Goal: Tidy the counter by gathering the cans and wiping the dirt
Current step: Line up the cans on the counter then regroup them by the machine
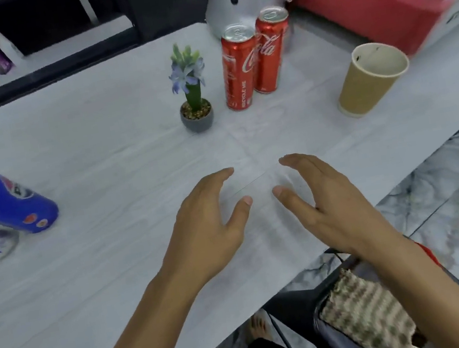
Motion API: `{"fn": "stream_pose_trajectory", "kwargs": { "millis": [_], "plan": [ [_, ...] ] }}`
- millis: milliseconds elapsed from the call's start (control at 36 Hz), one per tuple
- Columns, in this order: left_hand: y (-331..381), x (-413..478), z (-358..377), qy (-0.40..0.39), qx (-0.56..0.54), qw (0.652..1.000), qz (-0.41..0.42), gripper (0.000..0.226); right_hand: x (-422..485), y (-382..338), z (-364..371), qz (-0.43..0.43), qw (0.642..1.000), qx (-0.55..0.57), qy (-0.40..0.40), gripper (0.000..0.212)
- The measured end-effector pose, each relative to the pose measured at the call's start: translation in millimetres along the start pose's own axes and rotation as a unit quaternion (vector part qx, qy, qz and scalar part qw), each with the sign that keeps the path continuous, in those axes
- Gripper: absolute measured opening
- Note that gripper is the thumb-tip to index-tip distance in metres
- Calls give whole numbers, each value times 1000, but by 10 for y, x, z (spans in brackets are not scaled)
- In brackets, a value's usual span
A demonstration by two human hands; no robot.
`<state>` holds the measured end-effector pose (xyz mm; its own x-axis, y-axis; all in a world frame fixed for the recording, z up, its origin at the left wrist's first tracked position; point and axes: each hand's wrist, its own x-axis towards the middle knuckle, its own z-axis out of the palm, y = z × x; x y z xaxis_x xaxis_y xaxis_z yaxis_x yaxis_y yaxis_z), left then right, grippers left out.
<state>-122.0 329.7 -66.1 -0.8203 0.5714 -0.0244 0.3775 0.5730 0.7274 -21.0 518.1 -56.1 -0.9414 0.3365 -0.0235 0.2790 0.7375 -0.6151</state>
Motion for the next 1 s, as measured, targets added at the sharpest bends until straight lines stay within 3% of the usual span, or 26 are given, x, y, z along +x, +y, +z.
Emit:
{"fn": "stream_pose_trajectory", "kwargs": {
  "millis": [306,472,694,1000],
  "plan": [
    [463,912,311,115,-49,992,-8,71,689,400,-372,54,973,198,109,56],
    [606,1371,364,194,-62,979,3,82,1190,457,-505,46,960,230,155,58],
    [661,1751,469,236,-71,969,-23,96,1777,528,-465,50,953,248,168,67],
    [496,2112,589,244,-130,960,-50,75,2318,588,-347,16,960,231,157,75]
  ]
}}
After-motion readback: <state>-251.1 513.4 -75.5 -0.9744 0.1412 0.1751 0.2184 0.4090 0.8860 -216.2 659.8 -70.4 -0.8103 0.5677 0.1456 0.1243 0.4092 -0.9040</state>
